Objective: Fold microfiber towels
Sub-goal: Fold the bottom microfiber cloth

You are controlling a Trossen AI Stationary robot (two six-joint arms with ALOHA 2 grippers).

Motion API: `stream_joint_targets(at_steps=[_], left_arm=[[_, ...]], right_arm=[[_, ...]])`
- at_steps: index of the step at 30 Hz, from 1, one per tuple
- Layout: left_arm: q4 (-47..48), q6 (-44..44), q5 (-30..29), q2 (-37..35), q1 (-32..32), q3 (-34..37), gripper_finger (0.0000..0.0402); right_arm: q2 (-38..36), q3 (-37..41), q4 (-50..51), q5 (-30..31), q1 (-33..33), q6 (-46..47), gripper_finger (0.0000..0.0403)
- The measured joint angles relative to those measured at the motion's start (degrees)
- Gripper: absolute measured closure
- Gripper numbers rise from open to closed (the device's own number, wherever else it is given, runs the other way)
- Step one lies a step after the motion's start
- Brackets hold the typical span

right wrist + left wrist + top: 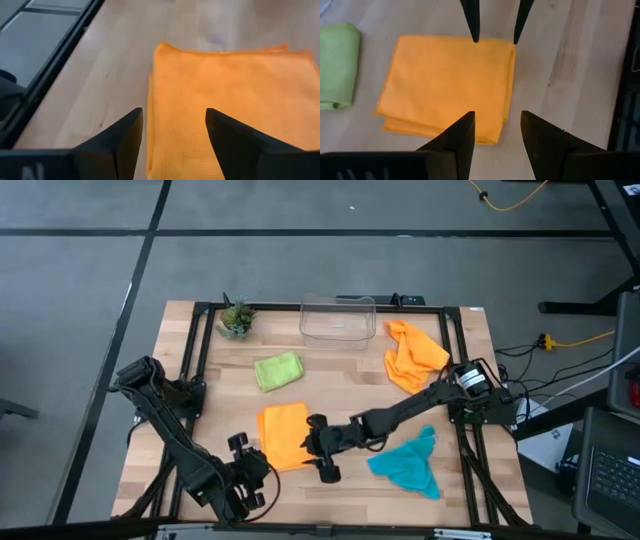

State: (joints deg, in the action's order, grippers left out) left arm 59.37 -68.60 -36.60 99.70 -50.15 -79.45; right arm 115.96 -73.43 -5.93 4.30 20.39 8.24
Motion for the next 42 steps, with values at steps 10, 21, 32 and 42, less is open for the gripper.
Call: stream_joint_targets(at_steps=[10, 21, 32, 42], left_arm=[[-9.4, -1.7, 0.1, 0.0, 4.5, 7.9, 0.025], [-12.6, 3.9, 4.2, 0.0, 12.8, 13.5, 0.025], [-16.8, 8.3, 7.2, 0.0, 14.5, 14.9, 0.025], [-24.0, 13.6, 7.8, 0.0, 10.2, 14.9, 0.025]], right_arm=[[0.0, 0.0, 6.5, 11.4, 0.3, 12.3, 0.0183], [0.0, 0.0, 18.6, 7.6, -1.1, 16.8, 0.0183], [0.0, 0.0, 15.3, 5.2, -0.6, 9.9, 0.0183], [0.0, 0.0, 9.8, 0.5, 1.9, 0.1, 0.0183]])
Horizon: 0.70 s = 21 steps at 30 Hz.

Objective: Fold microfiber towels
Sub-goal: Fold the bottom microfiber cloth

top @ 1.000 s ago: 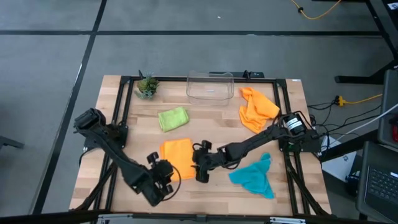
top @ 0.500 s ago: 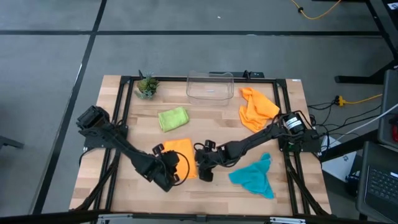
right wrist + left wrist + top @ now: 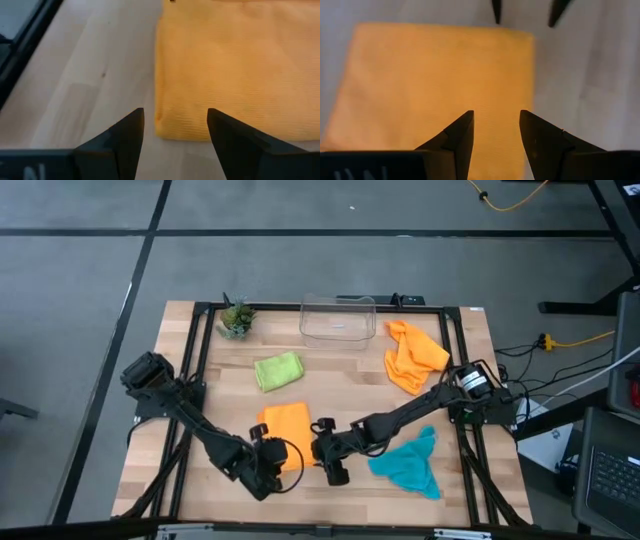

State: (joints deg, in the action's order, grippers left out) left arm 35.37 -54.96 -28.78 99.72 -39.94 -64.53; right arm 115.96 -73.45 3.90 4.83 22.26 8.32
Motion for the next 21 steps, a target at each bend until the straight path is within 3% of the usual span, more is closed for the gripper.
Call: stream_joint_targets(at_steps=[14, 21], left_arm=[[-5.1, 4.1, 0.3, 2.6, -1.6, 0.0, 0.025], [-5.8, 1.2, 8.2, 3.1, -0.8, 0.0, 0.025]], right_arm=[[3.2, 0.0, -5.0, 0.1, 1.7, -5.3, 0.0183], [4.1, 0.0, -4.7, 2.2, 1.6, -5.7, 0.0183]])
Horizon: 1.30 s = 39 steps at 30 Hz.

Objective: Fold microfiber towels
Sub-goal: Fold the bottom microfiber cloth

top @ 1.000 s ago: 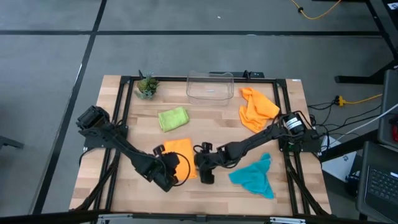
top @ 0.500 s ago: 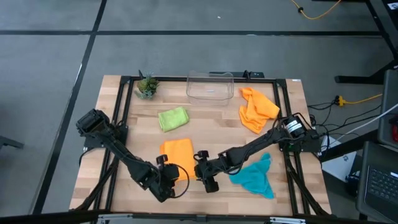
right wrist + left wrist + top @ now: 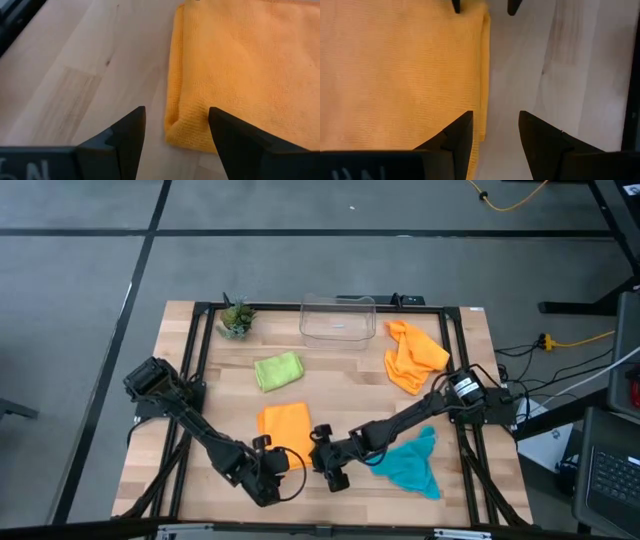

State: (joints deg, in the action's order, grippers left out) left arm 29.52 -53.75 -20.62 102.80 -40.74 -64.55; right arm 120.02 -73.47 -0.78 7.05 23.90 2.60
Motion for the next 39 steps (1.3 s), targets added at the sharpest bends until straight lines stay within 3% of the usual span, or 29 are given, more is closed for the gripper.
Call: stream_joint_targets(at_steps=[10, 23, 33, 39], left_arm=[[0.5, 3.1, 1.7, 0.3, 1.0, 0.0, 0.025], [2.9, -0.7, 0.5, 1.2, 3.2, 0.0, 0.0247], [2.8, -3.3, 3.3, 4.5, 2.7, 0.0, 0.015], [1.9, -4.0, 7.5, 4.2, 2.7, 0.0, 0.0123]], right_arm=[[0.0, 0.0, 1.3, -0.1, 0.0, 0.1, 0.0183], [0.0, 0.0, 2.8, -1.6, 0.0, 0.2, 0.0183], [0.0, 0.0, 2.8, -1.6, -0.1, 0.1, 0.0183], [0.0, 0.0, 2.8, -1.6, -0.1, 0.2, 0.0183]])
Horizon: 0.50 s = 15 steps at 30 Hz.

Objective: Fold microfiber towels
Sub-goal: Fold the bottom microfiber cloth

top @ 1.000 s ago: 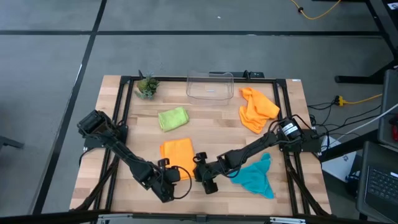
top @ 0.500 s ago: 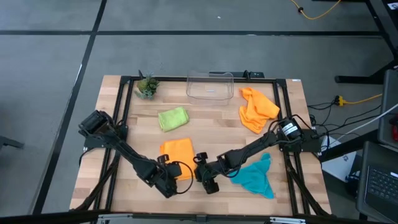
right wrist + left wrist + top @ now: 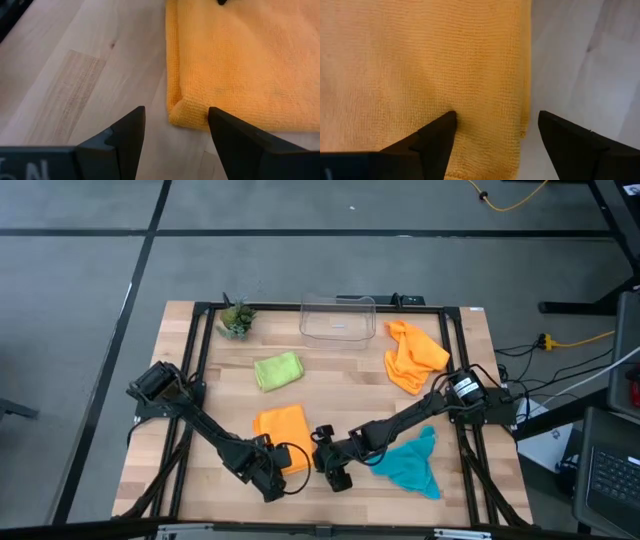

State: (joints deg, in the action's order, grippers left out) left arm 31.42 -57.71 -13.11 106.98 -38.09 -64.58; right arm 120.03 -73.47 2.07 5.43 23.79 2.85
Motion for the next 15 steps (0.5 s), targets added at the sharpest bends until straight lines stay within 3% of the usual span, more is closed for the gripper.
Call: stream_joint_targets(at_steps=[15], left_arm=[[-0.2, 2.9, -0.1, 0.2, -0.1, 0.0, 0.0127]], right_arm=[[0.0, 0.0, -2.6, 3.3, 0.0, -5.3, 0.0183]])
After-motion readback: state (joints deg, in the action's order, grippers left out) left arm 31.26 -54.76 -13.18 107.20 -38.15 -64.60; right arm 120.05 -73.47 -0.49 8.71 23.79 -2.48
